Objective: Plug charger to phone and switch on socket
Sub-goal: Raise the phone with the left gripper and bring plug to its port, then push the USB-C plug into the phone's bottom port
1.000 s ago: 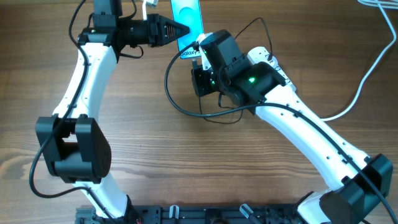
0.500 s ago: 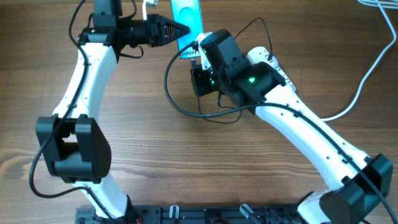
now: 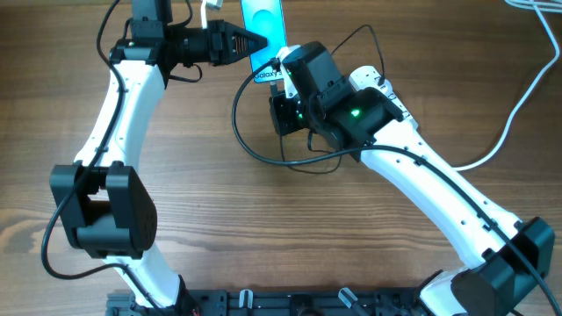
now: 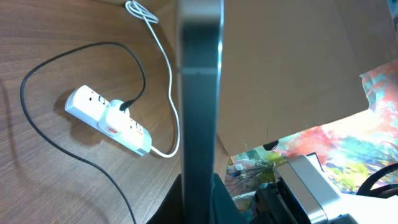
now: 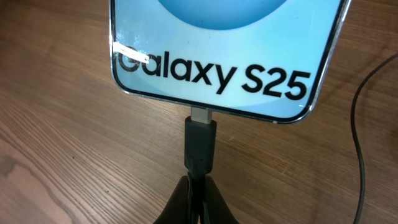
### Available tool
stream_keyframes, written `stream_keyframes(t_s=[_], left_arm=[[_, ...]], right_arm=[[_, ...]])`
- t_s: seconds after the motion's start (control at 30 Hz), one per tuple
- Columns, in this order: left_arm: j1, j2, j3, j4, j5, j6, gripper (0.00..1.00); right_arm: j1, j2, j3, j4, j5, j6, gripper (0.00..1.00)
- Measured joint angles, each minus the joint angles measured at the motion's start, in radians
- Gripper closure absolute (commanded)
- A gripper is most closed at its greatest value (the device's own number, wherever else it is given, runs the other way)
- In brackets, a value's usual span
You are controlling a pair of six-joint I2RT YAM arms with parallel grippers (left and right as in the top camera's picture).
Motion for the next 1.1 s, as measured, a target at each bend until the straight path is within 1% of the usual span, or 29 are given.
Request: stream_keyframes(t_s=[0.57, 0.83, 0.87, 0.9, 0.93, 0.97, 1.03, 1.07, 1.1], left_arm=[[0.006, 0.000, 0.000, 0.004, 0.006, 0.023, 0.96], [0.016, 0.000, 0.000, 0.008, 0.026, 0.026, 0.96], [0.017, 0.000, 0.000, 0.008, 0.026, 0.026, 0.96], [0.017, 0.000, 0.000, 0.007, 0.026, 0.026, 0.96], [0.017, 0.000, 0.001, 0.006, 0.026, 0.026, 0.96], [0.018, 0.000, 0.002, 0.003, 0.027, 0.027, 0.96], [0.015, 0.000, 0.002, -0.012, 0.028, 0.030, 0.96], [0.011, 0.000, 0.002, -0.016, 0.026, 0.030, 0.96], [0.008, 0.000, 0.002, -0.022, 0.022, 0.030, 0.96]], right_arm=[[0.000, 0.000, 0.000, 0.018, -0.013, 0.000, 0.96], [0.000, 0.001, 0.000, 0.055, -0.027, -0.004, 0.96], [0.000, 0.001, 0.000, 0.056, -0.027, -0.012, 0.94], [0.000, 0.001, 0.000, 0.057, -0.026, -0.018, 0.89], [0.000, 0.001, 0.000, 0.059, -0.026, -0.020, 0.81], [-0.001, 0.002, 0.000, 0.072, -0.023, -0.024, 0.68], [-0.008, 0.002, 0.000, 0.109, -0.014, -0.034, 0.59], [-0.014, 0.002, 0.000, 0.107, -0.011, -0.036, 0.53], [-0.015, 0.002, 0.000, 0.100, -0.008, -0.036, 0.42]])
